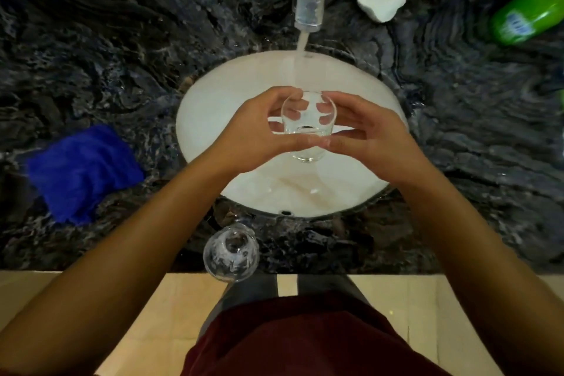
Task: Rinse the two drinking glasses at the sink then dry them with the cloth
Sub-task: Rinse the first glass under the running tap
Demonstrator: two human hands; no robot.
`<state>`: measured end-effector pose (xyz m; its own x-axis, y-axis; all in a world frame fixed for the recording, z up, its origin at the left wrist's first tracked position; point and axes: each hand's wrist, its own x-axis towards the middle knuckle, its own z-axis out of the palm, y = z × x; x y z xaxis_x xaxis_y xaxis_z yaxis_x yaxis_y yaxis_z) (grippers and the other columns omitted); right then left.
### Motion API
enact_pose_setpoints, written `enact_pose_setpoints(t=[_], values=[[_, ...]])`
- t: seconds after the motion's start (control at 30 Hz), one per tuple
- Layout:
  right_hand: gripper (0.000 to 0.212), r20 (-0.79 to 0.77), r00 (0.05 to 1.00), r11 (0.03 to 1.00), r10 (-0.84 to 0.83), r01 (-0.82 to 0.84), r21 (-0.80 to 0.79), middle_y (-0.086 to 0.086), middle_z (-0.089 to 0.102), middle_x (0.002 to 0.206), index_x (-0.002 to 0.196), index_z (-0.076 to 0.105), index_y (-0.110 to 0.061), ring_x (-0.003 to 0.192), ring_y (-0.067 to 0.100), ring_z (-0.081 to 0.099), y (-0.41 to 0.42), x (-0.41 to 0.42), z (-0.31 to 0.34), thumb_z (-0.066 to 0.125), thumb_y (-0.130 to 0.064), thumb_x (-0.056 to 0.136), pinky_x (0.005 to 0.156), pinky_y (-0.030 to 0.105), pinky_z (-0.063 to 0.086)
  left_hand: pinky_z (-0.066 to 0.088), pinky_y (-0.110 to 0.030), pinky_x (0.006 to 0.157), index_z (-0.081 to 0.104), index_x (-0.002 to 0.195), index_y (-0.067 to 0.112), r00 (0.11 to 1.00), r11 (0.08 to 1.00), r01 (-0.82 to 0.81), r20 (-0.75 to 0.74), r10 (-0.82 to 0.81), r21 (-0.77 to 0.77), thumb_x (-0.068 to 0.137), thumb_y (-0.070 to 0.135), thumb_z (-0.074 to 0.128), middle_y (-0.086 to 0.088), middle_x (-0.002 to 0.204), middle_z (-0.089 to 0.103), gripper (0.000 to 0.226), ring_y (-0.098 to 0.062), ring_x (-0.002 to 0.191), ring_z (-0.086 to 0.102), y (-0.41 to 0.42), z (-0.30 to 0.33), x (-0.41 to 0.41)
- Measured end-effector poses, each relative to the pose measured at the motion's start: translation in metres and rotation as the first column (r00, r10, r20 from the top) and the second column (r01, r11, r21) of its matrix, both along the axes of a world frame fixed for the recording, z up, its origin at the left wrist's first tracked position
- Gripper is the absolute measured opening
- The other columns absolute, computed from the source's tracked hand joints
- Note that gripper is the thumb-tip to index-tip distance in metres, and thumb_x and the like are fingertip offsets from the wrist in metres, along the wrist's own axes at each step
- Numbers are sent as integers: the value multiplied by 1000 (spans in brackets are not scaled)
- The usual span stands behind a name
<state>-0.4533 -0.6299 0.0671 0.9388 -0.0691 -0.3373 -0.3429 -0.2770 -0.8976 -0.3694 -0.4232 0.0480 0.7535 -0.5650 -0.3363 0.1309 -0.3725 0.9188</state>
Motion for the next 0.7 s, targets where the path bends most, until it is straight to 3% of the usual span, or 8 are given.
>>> enact_pose_setpoints(t=[0.13, 0.27, 0.33, 0.43, 0.5, 0.57, 0.7], values=[[68, 20, 997, 995, 77, -76, -64, -6, 65, 138, 146, 54, -24, 126, 11, 63, -15, -23, 7, 84, -20, 85, 100, 42, 57, 59, -39, 97, 56, 136, 19, 999, 1000, 25, 47, -26, 17, 70, 30, 95, 4, 128, 68, 78, -10, 117, 66, -7, 11, -21], [47, 19, 997, 983, 71, -67, -173, -13, 58, 147, 147, 52, -31, 137, 2, 50, -24, -69, -9, 61, -37, 101, 113, 31, 43, 58, -38, 98, 55, 134, 25, 995, 999, 14, 103, -18, 40, 68, 37, 95, 11, 125, 68, 78, -9, 119, 65, -8, 24, -44], [45, -2, 991, 903, 135, -124, -412, -11, 49, 154, 149, 50, -31, 147, 4, 36, -43, -99, -34, 52, -41, 105, 120, 33, 31, 58, -38, 99, 55, 133, 25, 993, 998, -18, 116, 10, 64, 67, 37, 96, 14, 124, 68, 79, -8, 118, 64, -9, 32, -57], [49, -34, 951, 714, 308, -255, -653, 2, 46, 159, 150, 50, -23, 155, 20, 27, -72, -139, -83, 42, -44, 106, 124, 49, 27, 56, -39, 101, 53, 134, 24, 988, 995, -32, 152, 16, 100, 65, 48, 92, 15, 126, 67, 83, -7, 120, 63, -9, 40, -81], [51, -34, 911, 607, 410, -301, -735, 8, 48, 157, 147, 54, -17, 154, 28, 30, -78, -150, -104, 40, -43, 106, 124, 54, 23, 56, -39, 102, 52, 135, 24, 987, 991, -39, 159, 18, 129, 65, 52, 89, 14, 128, 66, 84, -7, 121, 63, -10, 42, -98], [49, -34, 886, 525, 462, -304, -795, 9, 51, 155, 143, 58, -15, 152, 31, 33, -75, -153, -111, 40, -41, 105, 125, 56, 20, 55, -38, 103, 51, 137, 22, 987, 989, -46, 158, 23, 144, 68, 44, 93, 12, 129, 66, 83, -8, 122, 62, -10, 41, -117], [49, -14, 852, 431, 523, -278, -859, 9, 47, 158, 145, 56, -15, 153, 33, 32, -74, -154, -117, 40, -40, 106, 124, 59, 20, 55, -31, 99, 49, 138, 19, 973, 981, -61, 232, 17, 184, 70, 42, 92, 10, 133, 62, 83, -5, 121, 61, -11, 32, -161]])
